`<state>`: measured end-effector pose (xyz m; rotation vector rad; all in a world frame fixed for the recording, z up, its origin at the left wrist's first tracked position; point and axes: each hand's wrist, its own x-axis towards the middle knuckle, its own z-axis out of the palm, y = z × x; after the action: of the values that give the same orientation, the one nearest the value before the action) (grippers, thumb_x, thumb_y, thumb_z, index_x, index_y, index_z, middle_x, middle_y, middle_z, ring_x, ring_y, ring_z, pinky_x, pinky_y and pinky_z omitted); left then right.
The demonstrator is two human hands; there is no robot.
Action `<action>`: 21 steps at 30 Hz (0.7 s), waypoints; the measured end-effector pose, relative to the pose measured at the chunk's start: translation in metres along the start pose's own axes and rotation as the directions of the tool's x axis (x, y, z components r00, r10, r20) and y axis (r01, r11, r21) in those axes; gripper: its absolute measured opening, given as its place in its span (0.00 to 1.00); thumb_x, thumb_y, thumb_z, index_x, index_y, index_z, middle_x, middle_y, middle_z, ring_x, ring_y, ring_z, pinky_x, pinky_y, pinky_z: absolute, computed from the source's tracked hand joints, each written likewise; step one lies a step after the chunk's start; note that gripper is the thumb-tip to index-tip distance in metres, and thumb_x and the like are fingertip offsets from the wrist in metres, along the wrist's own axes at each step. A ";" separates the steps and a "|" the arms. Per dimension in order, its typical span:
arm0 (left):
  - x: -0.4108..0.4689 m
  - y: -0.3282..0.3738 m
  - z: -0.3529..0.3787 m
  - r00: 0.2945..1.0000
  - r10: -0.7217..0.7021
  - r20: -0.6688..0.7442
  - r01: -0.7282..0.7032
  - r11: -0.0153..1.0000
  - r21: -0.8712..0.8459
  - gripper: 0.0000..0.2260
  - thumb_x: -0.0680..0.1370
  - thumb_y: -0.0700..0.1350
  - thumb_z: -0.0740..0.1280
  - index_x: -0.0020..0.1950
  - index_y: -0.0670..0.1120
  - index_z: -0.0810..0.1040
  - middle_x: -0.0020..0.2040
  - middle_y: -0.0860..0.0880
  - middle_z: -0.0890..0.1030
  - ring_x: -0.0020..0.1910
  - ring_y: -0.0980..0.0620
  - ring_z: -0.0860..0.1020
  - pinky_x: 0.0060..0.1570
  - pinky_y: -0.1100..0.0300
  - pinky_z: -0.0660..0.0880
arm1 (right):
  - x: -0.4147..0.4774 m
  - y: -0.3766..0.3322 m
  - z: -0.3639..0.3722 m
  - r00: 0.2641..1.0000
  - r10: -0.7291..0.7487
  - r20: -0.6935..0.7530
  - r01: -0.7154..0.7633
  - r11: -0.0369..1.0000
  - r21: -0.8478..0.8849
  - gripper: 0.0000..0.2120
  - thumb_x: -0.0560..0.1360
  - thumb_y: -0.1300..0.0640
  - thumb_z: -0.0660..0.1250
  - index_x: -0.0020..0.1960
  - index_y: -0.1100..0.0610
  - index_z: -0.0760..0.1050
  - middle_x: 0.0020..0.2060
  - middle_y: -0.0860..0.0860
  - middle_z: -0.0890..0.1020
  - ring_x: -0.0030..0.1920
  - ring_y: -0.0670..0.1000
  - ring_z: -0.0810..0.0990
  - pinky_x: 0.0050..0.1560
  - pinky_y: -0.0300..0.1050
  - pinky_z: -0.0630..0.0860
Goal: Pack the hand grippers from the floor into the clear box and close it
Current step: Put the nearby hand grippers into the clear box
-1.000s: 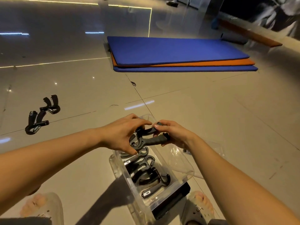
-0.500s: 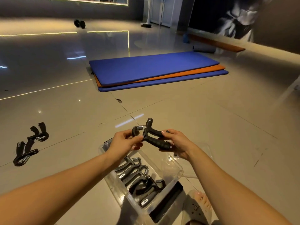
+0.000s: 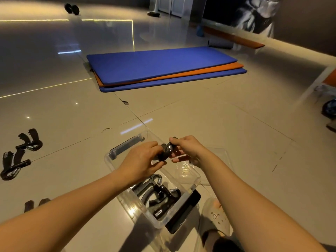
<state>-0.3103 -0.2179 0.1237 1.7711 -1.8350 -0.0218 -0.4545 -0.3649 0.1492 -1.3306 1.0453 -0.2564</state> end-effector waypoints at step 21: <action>-0.001 -0.043 0.048 0.909 -0.110 0.401 0.068 0.991 0.118 0.33 0.67 0.73 0.68 0.65 0.56 0.77 0.52 0.57 0.75 0.52 0.56 0.69 0.52 0.56 0.69 | 0.052 0.040 -0.019 0.944 0.141 0.297 -0.058 0.960 -0.272 0.07 0.80 0.58 0.68 0.52 0.62 0.81 0.40 0.54 0.83 0.40 0.50 0.82 0.44 0.45 0.79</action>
<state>-0.2910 -0.2402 0.0668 2.0394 -2.0677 -0.3661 -0.4552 -0.4019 0.0914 -1.4900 0.8917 0.1743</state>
